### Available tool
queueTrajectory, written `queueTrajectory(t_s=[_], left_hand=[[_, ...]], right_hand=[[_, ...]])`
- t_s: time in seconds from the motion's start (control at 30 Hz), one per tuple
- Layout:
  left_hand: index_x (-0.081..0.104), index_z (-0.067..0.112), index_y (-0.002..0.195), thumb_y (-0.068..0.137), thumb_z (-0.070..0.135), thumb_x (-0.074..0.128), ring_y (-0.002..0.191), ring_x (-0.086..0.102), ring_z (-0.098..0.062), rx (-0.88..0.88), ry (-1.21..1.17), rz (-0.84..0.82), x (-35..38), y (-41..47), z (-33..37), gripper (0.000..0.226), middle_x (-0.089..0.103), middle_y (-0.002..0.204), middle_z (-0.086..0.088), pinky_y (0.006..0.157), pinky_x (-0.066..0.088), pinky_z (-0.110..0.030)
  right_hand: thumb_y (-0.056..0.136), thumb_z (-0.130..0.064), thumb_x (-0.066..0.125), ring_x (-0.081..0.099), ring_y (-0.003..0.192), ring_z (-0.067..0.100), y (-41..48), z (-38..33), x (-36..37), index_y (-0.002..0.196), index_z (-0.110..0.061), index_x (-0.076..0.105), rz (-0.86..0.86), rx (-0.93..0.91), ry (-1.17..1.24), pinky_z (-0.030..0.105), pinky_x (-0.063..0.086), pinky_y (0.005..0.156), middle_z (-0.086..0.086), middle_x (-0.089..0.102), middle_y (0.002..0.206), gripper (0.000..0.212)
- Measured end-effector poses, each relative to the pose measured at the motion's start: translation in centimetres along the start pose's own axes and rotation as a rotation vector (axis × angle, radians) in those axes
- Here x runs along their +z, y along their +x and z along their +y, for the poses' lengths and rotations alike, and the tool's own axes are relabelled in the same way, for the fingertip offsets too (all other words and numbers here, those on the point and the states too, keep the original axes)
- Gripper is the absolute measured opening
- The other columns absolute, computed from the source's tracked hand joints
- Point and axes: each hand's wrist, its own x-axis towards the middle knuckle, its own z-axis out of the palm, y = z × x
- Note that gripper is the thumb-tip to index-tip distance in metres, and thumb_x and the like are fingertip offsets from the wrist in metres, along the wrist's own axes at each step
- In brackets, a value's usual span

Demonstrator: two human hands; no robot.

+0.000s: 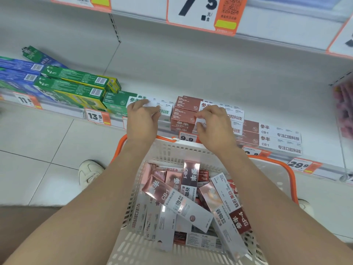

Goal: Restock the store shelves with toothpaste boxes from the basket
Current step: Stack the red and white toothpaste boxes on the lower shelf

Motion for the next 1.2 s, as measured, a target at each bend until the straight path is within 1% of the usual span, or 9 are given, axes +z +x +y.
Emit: queueTrajectory(t_s=[0.17, 0.43, 0.57, 0.67, 0.77, 0.87, 0.93, 1.03, 1.2], left_hand=[[0.080, 0.017, 0.118, 0.098, 0.015, 0.071, 0.137, 0.044, -0.041, -0.018, -0.005, -0.010, -0.2, 0.0, 0.2, 0.022, 0.061, 0.141, -0.018, 0.109, 0.036, -0.038], [0.082, 0.019, 0.109, 0.093, 0.014, 0.077, 0.129, 0.053, -0.041, 0.040, 0.057, -0.014, -0.4, 0.5, -0.3, 0.017, 0.067, 0.133, -0.015, 0.110, 0.039, -0.044], [0.081, 0.018, 0.108, 0.094, 0.014, 0.074, 0.123, 0.057, -0.037, 0.102, 0.091, 0.030, -1.5, 0.5, -0.7, 0.016, 0.069, 0.131, -0.009, 0.105, 0.044, -0.052], [0.077, 0.016, 0.111, 0.097, 0.009, 0.063, 0.111, 0.060, -0.039, 0.060, 0.076, 0.182, -2.3, -0.3, -2.4, 0.021, 0.070, 0.124, -0.009, 0.094, 0.048, -0.050], [0.066, 0.011, 0.130, 0.094, 0.005, 0.053, 0.117, 0.057, -0.042, -0.131, 0.064, 0.222, -2.5, -0.7, -3.0, 0.038, 0.061, 0.137, -0.015, 0.098, 0.046, -0.054], [0.050, 0.003, 0.146, 0.087, -0.002, 0.053, 0.142, 0.042, -0.045, -0.284, 0.016, 0.117, -2.8, -0.5, -2.8, 0.059, 0.038, 0.159, -0.024, 0.110, 0.041, -0.060], [0.043, 0.001, 0.152, 0.087, -0.005, 0.052, 0.153, 0.028, -0.039, -0.334, -0.061, 0.061, -3.0, -0.4, -2.8, 0.065, 0.025, 0.167, -0.023, 0.116, 0.038, -0.052], [0.039, 0.001, 0.155, 0.087, -0.008, 0.049, 0.158, 0.018, -0.032, -0.350, -0.116, 0.053, -3.1, -0.4, -2.8, 0.070, 0.020, 0.169, -0.022, 0.119, 0.032, -0.040], [0.038, 0.002, 0.156, 0.088, -0.009, 0.049, 0.157, 0.023, -0.033, -0.374, -0.152, 0.064, -3.4, -0.6, -2.5, 0.070, 0.016, 0.171, -0.021, 0.115, 0.038, -0.041]], right_hand=[[0.095, -0.015, 0.065, 0.054, 0.121, 0.027, -0.1, 0.1, 0.3, 0.122, -0.017, 0.074, 0.016, 0.012, 0.009, 0.044, 0.046, 0.107, 0.003, 0.064, 0.124, 0.028], [0.095, -0.017, 0.065, 0.053, 0.121, 0.028, 0.1, -0.3, 0.3, 0.122, -0.019, 0.073, 0.003, 0.034, 0.000, 0.048, 0.046, 0.105, 0.003, 0.062, 0.125, 0.028], [0.097, -0.020, 0.062, 0.053, 0.119, 0.028, 1.2, -2.3, 0.6, 0.110, -0.018, 0.071, 0.002, -0.076, -0.013, 0.049, 0.046, 0.101, 0.004, 0.065, 0.124, 0.016], [0.099, -0.019, 0.062, 0.051, 0.130, 0.028, 3.2, -4.3, 0.9, 0.132, -0.017, 0.066, -0.047, -0.181, -0.039, 0.045, 0.040, 0.108, 0.002, 0.064, 0.137, 0.033], [0.099, -0.021, 0.063, 0.046, 0.137, 0.028, 5.3, -5.9, 0.8, 0.146, -0.019, 0.055, -0.129, -0.219, -0.111, 0.042, 0.033, 0.109, 0.002, 0.059, 0.145, 0.048], [0.091, -0.020, 0.067, 0.049, 0.130, 0.030, 6.9, -7.0, 1.0, 0.146, -0.018, 0.051, -0.229, -0.248, -0.251, 0.043, 0.033, 0.106, 0.006, 0.065, 0.126, 0.058], [0.085, -0.021, 0.067, 0.053, 0.119, 0.030, 7.4, -7.5, 1.3, 0.139, -0.017, 0.055, -0.270, -0.268, -0.317, 0.042, 0.035, 0.103, 0.004, 0.066, 0.106, 0.056], [0.078, -0.029, 0.072, 0.056, 0.104, 0.029, 7.7, -8.0, 1.7, 0.125, -0.017, 0.060, -0.323, -0.299, -0.411, 0.042, 0.036, 0.099, 0.000, 0.062, 0.088, 0.050], [0.073, -0.015, 0.074, 0.060, 0.101, 0.028, 7.7, -8.1, 2.2, 0.134, -0.020, 0.057, -0.334, -0.296, -0.426, 0.042, 0.036, 0.099, 0.000, 0.066, 0.089, 0.063]])
